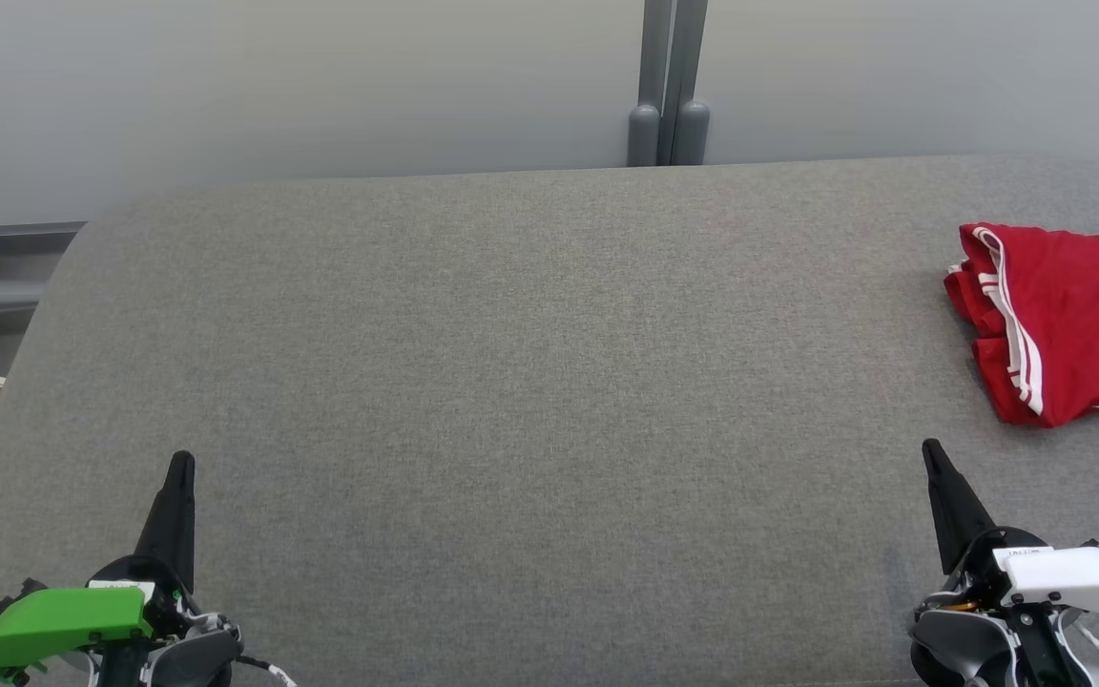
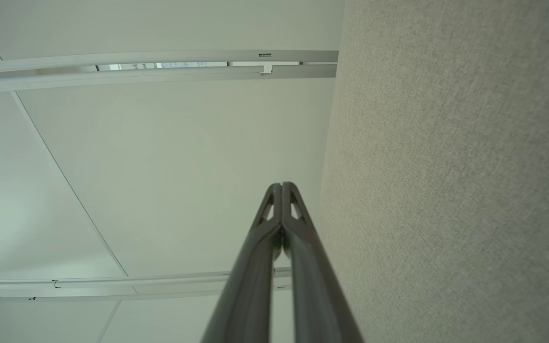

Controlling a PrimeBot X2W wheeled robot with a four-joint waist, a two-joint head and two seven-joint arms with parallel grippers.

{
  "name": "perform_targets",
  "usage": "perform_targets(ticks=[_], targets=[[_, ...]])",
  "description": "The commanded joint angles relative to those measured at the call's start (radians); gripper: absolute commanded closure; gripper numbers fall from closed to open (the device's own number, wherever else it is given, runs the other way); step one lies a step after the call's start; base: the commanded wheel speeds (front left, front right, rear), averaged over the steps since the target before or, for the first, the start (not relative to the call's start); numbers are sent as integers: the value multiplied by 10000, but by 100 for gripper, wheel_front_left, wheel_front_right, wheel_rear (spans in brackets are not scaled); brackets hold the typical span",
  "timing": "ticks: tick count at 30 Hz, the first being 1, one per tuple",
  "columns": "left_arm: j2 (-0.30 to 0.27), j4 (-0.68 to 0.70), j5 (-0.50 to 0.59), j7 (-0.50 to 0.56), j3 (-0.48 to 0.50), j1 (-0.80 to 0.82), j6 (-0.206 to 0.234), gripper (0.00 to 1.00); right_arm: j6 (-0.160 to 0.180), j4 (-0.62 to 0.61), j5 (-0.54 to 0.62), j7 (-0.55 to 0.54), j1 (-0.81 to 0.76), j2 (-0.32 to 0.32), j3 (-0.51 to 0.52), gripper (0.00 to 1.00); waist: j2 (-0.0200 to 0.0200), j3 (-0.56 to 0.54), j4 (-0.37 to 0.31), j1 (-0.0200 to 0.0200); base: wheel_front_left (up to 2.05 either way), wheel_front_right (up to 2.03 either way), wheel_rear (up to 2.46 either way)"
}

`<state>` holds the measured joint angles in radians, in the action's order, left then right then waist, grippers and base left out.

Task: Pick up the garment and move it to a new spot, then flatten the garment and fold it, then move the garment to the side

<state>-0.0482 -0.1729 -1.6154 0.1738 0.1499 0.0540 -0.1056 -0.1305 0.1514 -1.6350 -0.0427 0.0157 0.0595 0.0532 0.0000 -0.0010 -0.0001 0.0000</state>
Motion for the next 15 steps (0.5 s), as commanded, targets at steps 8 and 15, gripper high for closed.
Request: perform_targets(ticks=[8, 15], targets=[[-39, 20, 4, -3, 23, 146, 24, 100, -4, -45, -51, 15, 64, 66, -20, 100, 0, 0, 0, 0, 0, 0, 0], [-39, 20, 5, -3, 23, 146, 24, 100, -4, -47, -66, 31, 63, 75, -33, 100, 0, 0, 0, 0, 0, 0, 0]])
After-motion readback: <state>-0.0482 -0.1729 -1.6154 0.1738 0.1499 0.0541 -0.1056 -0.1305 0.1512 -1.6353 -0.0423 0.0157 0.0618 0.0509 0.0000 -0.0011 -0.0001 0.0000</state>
